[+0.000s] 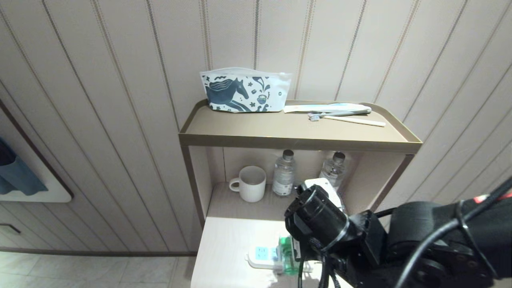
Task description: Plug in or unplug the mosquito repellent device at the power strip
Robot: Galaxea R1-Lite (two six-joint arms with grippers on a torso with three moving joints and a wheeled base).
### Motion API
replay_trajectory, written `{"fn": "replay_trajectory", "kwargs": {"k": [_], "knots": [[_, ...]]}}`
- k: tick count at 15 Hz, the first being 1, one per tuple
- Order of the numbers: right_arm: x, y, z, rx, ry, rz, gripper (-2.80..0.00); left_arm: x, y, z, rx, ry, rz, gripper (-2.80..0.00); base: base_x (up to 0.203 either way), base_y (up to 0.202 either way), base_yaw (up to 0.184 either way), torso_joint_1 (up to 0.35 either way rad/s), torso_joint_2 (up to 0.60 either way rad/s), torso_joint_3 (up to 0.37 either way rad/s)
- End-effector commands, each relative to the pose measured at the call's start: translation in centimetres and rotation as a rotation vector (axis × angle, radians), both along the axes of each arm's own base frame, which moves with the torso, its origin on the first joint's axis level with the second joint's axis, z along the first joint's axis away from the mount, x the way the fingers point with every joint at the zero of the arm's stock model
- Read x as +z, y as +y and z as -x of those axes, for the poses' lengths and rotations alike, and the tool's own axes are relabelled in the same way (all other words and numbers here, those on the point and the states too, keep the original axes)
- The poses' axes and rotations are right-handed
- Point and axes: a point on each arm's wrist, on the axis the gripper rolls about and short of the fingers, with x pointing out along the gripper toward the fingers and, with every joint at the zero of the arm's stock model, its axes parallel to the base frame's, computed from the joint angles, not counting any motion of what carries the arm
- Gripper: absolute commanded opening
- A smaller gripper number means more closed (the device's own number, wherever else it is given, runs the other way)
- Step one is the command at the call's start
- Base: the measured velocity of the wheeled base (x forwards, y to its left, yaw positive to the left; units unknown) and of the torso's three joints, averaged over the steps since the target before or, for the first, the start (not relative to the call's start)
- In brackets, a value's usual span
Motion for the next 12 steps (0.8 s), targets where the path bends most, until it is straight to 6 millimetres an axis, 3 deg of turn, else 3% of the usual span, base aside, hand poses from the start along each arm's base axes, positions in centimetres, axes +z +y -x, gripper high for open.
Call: {"fn": "replay_trajectory", "kwargs": {"k": [1, 4, 7, 10, 12], "knots": [[2.9, -2.7, 2.6, -0.019, -0.09, -0.043, -2.8, 0.0, 0.0, 0.0, 0.0, 0.001, 0.0, -2.8, 0.0, 0.0, 0.0, 0.0, 0.0, 0.0], [4.0, -6.4, 4.9, -0.1, -0.184, -0.028, -2.8, 0.0, 0.0, 0.0, 0.0, 0.002, 0.0, -2.8, 0.0, 0.0, 0.0, 0.0, 0.0, 0.0], [4.9, -12.0, 6.6, -0.263, -0.261, -0.062, -2.8, 0.0, 0.0, 0.0, 0.0, 0.001, 0.0, -2.8, 0.0, 0.0, 0.0, 0.0, 0.0, 0.0], [4.4, -17.4, 9.2, -0.46, -0.328, -0.093, -2.8, 0.0, 0.0, 0.0, 0.0, 0.001, 0.0, -2.8, 0.0, 0.0, 0.0, 0.0, 0.0, 0.0], [3.6, -19.9, 11.3, -0.576, -0.375, -0.104, -2.8, 0.0, 0.0, 0.0, 0.0, 0.001, 0.0, -2.8, 0.0, 0.0, 0.0, 0.0, 0.0, 0.0]]}}
